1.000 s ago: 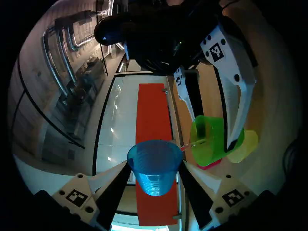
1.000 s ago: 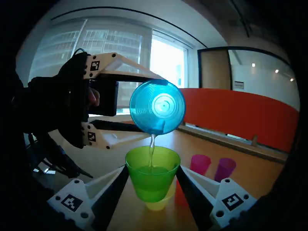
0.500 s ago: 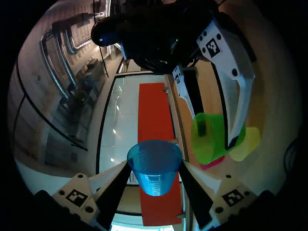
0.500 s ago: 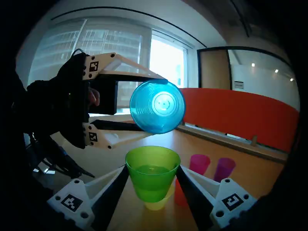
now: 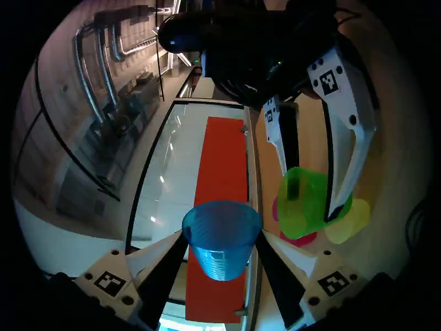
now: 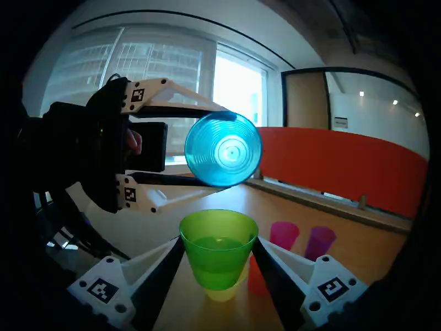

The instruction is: Pour water

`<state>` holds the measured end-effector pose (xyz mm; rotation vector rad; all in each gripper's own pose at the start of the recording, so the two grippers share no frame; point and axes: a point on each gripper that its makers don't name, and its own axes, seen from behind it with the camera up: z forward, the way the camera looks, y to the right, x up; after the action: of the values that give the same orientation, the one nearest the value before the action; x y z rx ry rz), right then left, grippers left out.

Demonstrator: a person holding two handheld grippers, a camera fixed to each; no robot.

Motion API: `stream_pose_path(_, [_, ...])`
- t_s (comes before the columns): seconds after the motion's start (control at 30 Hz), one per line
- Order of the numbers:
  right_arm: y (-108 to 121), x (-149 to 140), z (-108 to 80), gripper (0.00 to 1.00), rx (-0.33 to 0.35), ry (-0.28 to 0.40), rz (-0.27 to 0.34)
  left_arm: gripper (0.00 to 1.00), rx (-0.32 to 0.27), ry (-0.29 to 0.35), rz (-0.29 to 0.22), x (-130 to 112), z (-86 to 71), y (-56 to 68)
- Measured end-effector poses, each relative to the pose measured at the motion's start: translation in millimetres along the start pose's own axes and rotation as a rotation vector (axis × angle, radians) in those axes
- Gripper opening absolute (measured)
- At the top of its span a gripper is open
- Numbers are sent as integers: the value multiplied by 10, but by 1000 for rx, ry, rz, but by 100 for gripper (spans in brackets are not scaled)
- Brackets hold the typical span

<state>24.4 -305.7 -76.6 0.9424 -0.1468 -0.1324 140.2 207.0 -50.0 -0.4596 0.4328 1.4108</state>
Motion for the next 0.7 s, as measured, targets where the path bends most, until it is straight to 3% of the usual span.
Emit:
stream_pose_path(0.1, [4, 4, -3, 90, -1, 1, -1, 84, 0, -7, -69, -31, 2, 16])
stream_pose_path(0.4, [14, 43, -1, 89, -6, 4, -5, 84, -29, -23, -339, -124, 22, 78])
stream_pose_path(0.7, [13, 58, -7, 90, -6, 8, -10, 84, -76, -52, -666, -257, 32, 138])
